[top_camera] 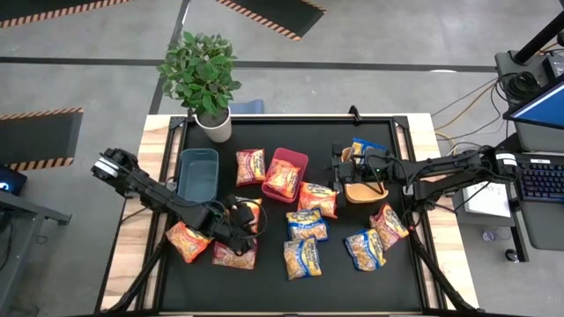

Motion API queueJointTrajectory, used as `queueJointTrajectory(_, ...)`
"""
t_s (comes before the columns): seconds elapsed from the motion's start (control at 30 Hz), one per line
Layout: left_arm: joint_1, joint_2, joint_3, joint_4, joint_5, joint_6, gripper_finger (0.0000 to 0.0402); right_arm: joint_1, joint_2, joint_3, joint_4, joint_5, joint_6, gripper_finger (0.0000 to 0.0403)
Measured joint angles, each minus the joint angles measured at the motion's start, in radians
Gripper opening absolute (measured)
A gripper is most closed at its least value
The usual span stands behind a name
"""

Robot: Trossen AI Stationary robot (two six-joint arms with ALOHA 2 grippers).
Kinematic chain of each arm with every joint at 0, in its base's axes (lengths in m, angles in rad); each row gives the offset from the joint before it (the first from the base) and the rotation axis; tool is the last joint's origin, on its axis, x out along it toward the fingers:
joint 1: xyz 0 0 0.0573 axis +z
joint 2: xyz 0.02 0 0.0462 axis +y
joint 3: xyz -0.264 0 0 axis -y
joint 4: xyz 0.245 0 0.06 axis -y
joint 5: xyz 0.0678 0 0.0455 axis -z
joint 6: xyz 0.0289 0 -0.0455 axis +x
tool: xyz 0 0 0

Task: Sort Maruchan noodles
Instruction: Put the orange noodle pack into the red bin

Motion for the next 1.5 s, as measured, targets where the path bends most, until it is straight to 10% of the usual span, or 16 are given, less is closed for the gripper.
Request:
queueJointTrajectory(0.67,0.000,0.020,-0.010,-0.241,-0.042,-0.100,0.0041,0.001,0.000,0.000,-0.021,0.000,0.069,0.0125)
queueJointTrajectory(1.07,-0.004,0.095,0.008,0.231,0.002,0.135,0.0040,0.001,0.000,0.000,-0.021,-0.001,0.072,0.0125)
queueJointTrajectory(1.5,-0.058,0.025,0.198,-0.486,-0.007,0.142,0.0040,0.001,-0.003,0.125,-0.135,0.005,0.335,0.0125)
